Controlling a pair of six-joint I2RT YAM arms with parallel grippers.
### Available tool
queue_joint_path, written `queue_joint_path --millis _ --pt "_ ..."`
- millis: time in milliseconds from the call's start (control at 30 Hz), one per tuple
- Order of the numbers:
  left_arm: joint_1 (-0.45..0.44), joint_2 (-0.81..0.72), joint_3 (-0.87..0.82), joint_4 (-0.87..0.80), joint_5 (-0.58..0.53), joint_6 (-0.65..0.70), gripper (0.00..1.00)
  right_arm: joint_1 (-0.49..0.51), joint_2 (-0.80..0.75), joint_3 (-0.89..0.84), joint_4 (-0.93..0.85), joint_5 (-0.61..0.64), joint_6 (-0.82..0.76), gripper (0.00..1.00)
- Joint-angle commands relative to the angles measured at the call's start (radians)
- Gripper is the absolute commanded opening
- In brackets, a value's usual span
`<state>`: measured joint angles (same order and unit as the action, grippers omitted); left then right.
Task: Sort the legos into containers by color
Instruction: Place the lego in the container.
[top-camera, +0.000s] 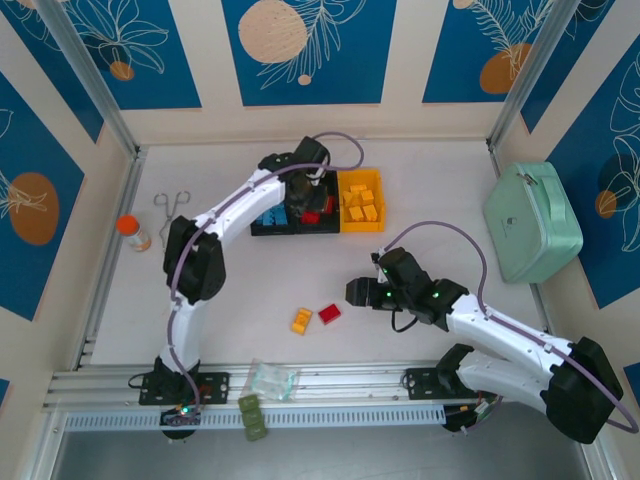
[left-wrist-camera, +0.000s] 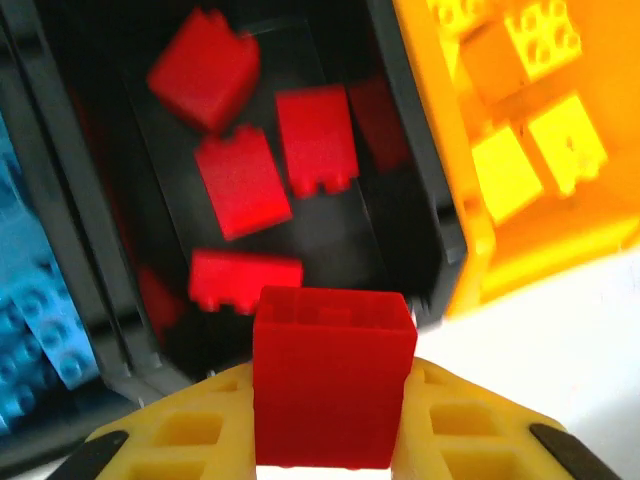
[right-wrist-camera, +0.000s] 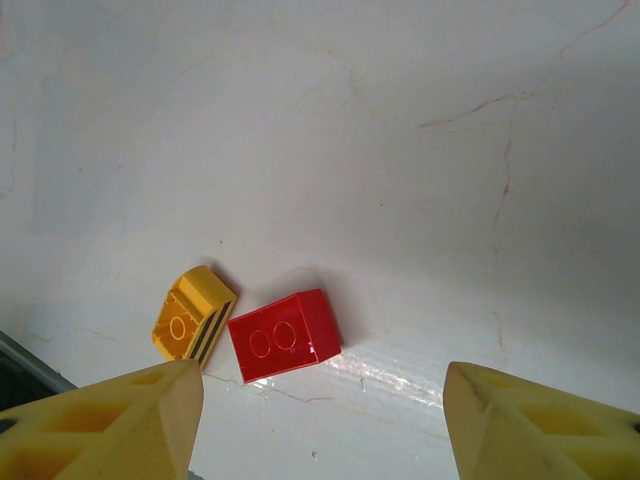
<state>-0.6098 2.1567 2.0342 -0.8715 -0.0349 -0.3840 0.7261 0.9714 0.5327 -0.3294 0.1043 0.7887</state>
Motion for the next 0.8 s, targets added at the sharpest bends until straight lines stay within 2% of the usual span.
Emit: queue_joint_path --millis 0,267,633,700,767 --pt "0.028 0.097 0.147 -0.108 0.014 0.025 0.25 0.000 -0.014 -0.018 0.013 0.008 0.019 0.65" --pt "0.052 0.290 0.404 -0.147 -0.018 0.049 0.26 -0.001 -0.017 -0.012 -0.009 0.019 0.019 0.65" --pt "0.052 0.352 0.445 -0.129 -0.021 0.073 0.29 -0.001 -0.014 -0.018 -0.011 0.023 0.032 0.65" --pt "0.052 0.357 0.446 -0.130 -0.017 0.071 0.31 -0.001 -0.014 -0.017 -0.010 0.025 0.032 0.65" --pt "0.052 0.356 0.446 -0.128 -0.016 0.068 0.39 -0.001 -0.013 -0.015 -0.008 0.025 0.032 0.65"
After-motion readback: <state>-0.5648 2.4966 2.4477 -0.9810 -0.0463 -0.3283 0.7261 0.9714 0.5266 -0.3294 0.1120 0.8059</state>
